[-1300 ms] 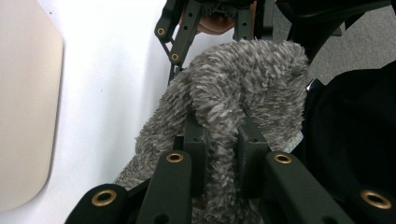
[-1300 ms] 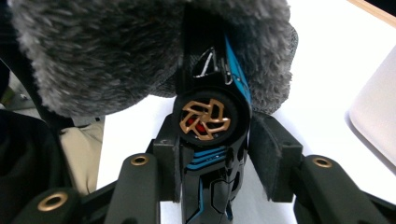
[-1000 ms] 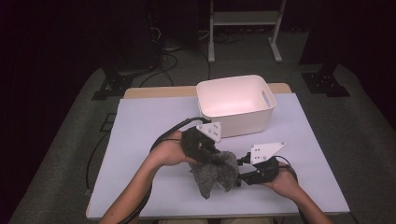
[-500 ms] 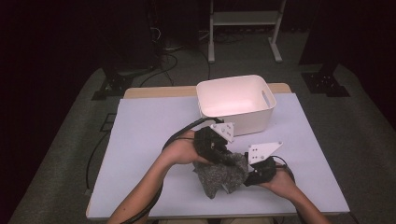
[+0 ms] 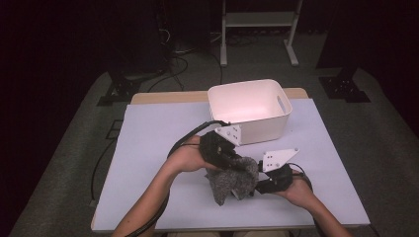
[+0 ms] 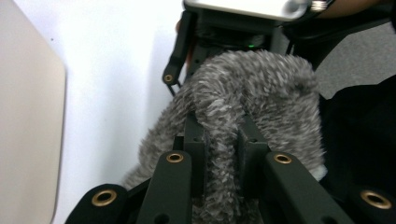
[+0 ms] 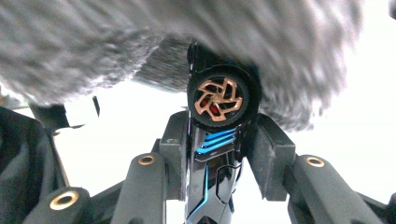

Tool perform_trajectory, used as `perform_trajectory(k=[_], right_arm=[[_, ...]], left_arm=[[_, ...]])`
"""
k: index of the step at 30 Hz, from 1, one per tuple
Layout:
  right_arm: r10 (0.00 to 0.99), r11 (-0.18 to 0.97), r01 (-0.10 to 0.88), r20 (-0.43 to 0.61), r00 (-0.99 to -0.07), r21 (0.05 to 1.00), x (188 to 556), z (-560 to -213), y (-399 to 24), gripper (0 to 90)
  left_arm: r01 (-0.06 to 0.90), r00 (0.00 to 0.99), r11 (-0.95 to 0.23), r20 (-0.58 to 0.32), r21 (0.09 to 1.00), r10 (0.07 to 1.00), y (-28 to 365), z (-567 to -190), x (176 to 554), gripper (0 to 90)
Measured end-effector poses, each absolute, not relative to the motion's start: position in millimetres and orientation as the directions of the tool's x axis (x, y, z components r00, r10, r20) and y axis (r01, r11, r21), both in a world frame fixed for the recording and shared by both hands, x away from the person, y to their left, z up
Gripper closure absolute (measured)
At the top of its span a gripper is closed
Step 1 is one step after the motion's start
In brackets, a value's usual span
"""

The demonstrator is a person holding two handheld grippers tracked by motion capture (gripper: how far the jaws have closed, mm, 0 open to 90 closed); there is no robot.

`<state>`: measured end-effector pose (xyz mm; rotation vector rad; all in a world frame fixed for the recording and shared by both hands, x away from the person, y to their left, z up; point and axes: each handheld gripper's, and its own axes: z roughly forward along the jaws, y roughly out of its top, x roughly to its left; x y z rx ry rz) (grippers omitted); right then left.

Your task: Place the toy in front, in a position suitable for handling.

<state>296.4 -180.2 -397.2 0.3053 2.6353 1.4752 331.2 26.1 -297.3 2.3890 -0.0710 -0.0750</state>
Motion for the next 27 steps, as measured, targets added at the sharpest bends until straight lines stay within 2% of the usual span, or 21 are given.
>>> perform_trajectory(k=[10,20,27], right_arm=[[0.212,0.530,0.087,-0.032,-0.977,0.844,293,-396,-177,59.9],[0.244,0.508,0.135,0.008,-0.970,0.851,297,-397,-190,59.9],[0.254,0.508,0.137,0.005,-0.967,0.850,295,-397,-199,59.9]], left_arm=[[-0.017,0.998,-0.737,-0.039,0.676,-0.059,25,-303,332,78.8],[-0.003,0.999,-0.719,-0.031,0.695,-0.035,40,-294,336,78.6],[0.034,0.998,-0.726,-0.064,0.686,-0.013,49,-310,340,78.6]])
